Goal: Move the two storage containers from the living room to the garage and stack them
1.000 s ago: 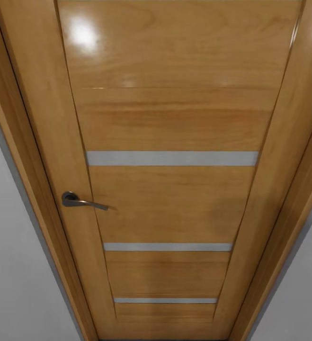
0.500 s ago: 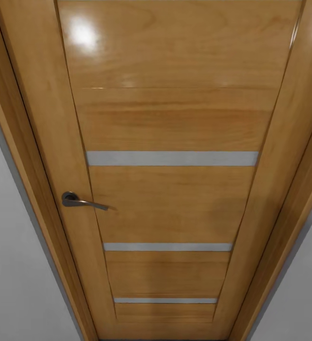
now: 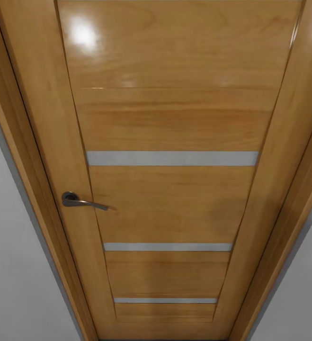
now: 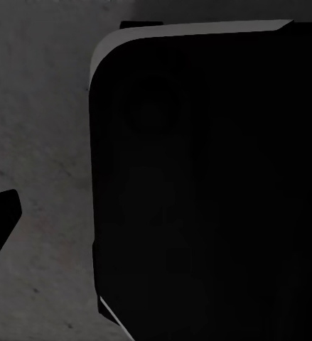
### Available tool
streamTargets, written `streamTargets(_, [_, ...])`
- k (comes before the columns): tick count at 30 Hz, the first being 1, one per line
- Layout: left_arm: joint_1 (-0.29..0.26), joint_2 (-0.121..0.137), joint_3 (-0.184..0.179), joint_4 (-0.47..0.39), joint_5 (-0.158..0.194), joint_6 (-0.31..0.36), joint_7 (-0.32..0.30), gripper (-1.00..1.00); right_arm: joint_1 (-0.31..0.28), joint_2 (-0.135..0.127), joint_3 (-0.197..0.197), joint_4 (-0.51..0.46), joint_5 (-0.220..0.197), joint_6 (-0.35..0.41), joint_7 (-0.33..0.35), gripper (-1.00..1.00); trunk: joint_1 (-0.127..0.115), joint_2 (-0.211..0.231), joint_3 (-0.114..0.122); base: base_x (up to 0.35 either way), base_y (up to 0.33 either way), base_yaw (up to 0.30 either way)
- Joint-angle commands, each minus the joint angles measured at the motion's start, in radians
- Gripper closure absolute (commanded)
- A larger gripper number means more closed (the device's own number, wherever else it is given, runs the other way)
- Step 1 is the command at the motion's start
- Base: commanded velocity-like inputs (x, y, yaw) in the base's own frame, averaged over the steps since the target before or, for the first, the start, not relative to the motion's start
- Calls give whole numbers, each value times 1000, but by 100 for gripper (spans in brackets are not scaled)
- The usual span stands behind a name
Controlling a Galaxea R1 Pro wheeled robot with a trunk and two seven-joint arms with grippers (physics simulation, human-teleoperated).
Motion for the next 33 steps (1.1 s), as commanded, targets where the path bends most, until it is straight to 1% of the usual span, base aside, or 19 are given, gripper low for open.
streamTargets(1, [0, 0, 1, 0, 1, -5, 1, -100, 0, 0, 8, -13, -9, -20, 0, -100, 0, 0, -1, 0, 0, 0])
streamTargets(3, [0, 0, 1, 0, 1, -6, 1, -100, -7, -8, 10, -79, -10, -36, -1, -100, 0, 0, -1, 0, 0, 0])
streamTargets(4, [0, 0, 1, 0, 1, -6, 1, -100, -9, -11, 11, -128, -11, -38, -1, -100, 0, 0, -1, 0, 0, 0])
streamTargets(5, [0, 0, 1, 0, 1, -7, 1, -100, -12, -15, 11, -197, -12, -39, -1, -100, 0, 0, -1, 0, 0, 0])
streamTargets(6, [0, 0, 1, 0, 1, -7, 1, -100, -12, -16, 11, -232, -12, -39, -1, -100, 0, 0, -1, 0, 0, 0])
streamTargets(8, [0, 0, 1, 0, 1, -7, 1, -100, -13, -18, 11, -268, -12, -39, -1, -100, 0, 0, -1, 0, 0, 0])
streamTargets(9, [0, 0, 1, 0, 1, -7, 1, -100, -15, -25, 11, -292, -12, -37, 1, -100, 0, 0, -1, 0, 0, 0])
streamTargets(13, [0, 0, 1, 0, 1, -7, 1, -100, -21, -43, 10, -310, -13, -8, 10, -100, 0, 0, -1, 0, 0, 0])
streamTargets(18, [0, 0, 1, 0, 1, -7, 1, -100, -78, -49, 9, -315, -13, 101, 40, -100, 0, 0, -1, 0, 0, 0])
streamTargets(19, [0, 0, 1, 0, 1, -7, 1, -100, -86, -48, 9, -316, -13, 108, 45, -100, 0, 0, -1, 0, 0, 0])
streamTargets(20, [0, 0, 1, 0, 1, -7, 1, -100, -110, -48, 9, -321, -13, 122, 58, -100, 0, 0, -1, 0, 0, 0])
streamTargets(22, [0, 0, 1, 0, 1, -7, 1, -100, -140, -49, 8, -326, -22, 131, 74, -100, 0, 0, -1, 0, 0, 0])
streamTargets(26, [0, -1, 1, 0, 1, -7, 1, -100, -201, -50, 10, -334, -66, 138, 113, -100, 0, 0, -1, 0, 0, 0])
streamTargets(29, [0, -1, 1, 0, 1, -7, 1, -100, -241, -50, 10, -364, -75, 145, 123, -100, 0, 0, -1, 0, 0, 0])
streamTargets(31, [0, -1, 1, 0, 1, -7, 1, -100, -254, -49, 11, -392, -77, 157, 122, -100, 0, 0, -1, 0, 0, 0])
streamTargets(33, [0, -1, 1, 0, 1, -7, 1, -100, -264, -50, 11, -436, -78, 191, 119, -100, 0, 0, -1, 0, 0, 0])
